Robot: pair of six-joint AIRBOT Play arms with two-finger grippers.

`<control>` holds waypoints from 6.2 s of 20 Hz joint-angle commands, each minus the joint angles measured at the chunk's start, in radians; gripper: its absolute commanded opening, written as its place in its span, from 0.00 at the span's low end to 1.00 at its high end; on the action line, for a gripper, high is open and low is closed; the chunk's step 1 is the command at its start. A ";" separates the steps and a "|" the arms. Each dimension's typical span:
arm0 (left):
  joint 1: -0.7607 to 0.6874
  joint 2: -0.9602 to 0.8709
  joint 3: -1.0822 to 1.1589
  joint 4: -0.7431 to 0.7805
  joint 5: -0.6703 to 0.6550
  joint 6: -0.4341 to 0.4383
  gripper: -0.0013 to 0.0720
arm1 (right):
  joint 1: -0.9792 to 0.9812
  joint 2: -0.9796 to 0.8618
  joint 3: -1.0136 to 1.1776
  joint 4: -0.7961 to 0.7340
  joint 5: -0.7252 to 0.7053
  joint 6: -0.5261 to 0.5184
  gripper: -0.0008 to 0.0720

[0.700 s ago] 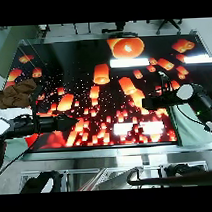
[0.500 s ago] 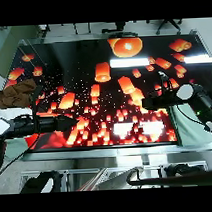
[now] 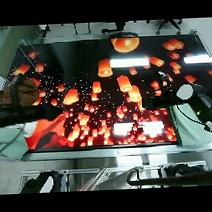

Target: Fold the shirts.

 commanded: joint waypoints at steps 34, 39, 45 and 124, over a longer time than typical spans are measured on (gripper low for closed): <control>0.095 -0.875 0.974 0.186 0.179 0.087 0.03 | 0.001 0.000 0.000 0.000 -0.021 0.000 0.04; -0.119 -0.697 0.860 0.041 -0.059 0.066 0.04 | 0.001 -0.002 0.000 0.001 -0.021 0.000 0.04; -0.435 -0.625 0.514 0.032 0.120 -0.027 0.04 | 0.001 -0.045 -0.001 0.009 0.013 0.000 0.04; -0.018 -0.105 1.004 -0.079 -0.035 0.037 0.03 | -0.341 0.101 0.617 1.145 0.045 -0.863 0.04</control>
